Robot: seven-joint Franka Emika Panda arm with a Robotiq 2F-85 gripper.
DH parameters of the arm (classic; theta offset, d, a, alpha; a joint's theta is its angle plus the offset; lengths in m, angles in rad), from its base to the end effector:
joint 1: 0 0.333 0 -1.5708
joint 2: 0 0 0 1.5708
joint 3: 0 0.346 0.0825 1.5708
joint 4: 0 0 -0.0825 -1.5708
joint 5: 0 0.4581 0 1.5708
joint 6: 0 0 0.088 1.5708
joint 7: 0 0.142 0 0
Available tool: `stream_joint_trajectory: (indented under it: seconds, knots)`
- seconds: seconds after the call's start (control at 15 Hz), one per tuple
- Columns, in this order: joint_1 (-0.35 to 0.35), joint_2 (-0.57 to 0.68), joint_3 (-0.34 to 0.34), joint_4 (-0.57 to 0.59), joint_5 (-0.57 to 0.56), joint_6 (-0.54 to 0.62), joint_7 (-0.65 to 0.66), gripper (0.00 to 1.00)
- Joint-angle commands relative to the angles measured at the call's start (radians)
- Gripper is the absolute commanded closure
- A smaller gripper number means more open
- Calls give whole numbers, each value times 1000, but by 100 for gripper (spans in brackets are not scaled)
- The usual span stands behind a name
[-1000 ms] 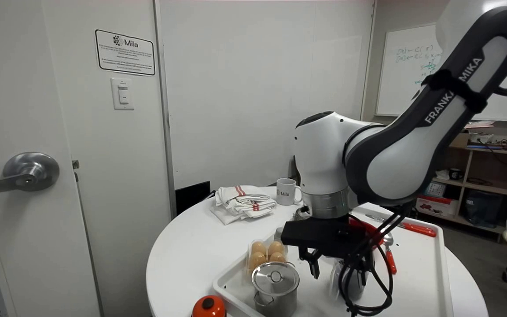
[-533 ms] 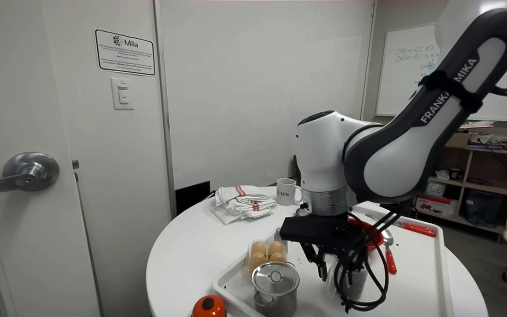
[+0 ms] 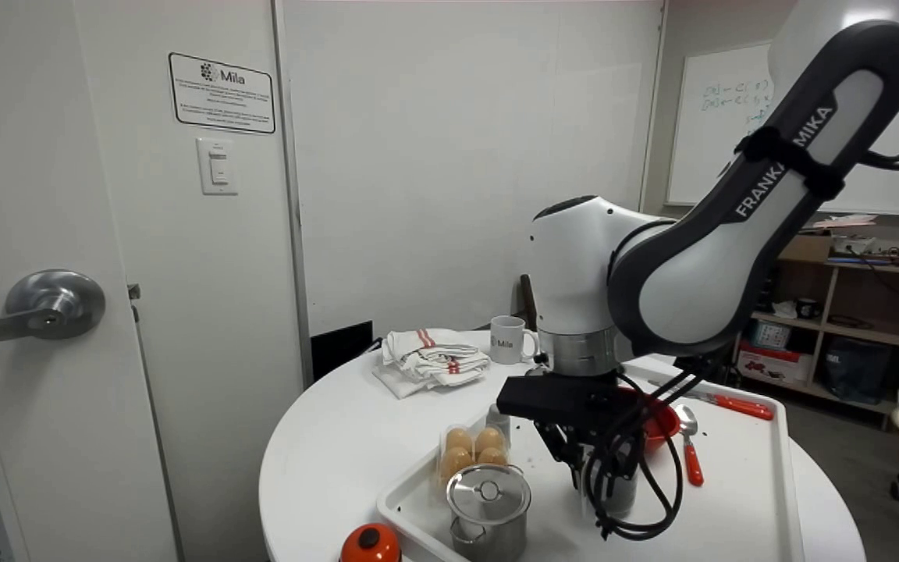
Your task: Pick up the jar and pour some of its contents in the bowl
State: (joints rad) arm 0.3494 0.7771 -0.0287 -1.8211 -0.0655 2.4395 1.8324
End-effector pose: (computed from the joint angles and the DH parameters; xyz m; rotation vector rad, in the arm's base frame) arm 0.6399 0.2100 0.0185 2.2241 -1.9738 -0.0348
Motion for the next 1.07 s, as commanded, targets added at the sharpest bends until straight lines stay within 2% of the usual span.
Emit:
stream_joint_trajectory:
  seconds: [0.0,0.47,0.73,1.0]
  knots:
    - [-11,-48,10,-53,15,17,-30,90]
    - [-69,-178,24,-162,25,36,-167,89]
    - [-127,-214,38,-164,58,-5,-271,89]
    - [-195,-192,92,-95,116,-58,-507,89]
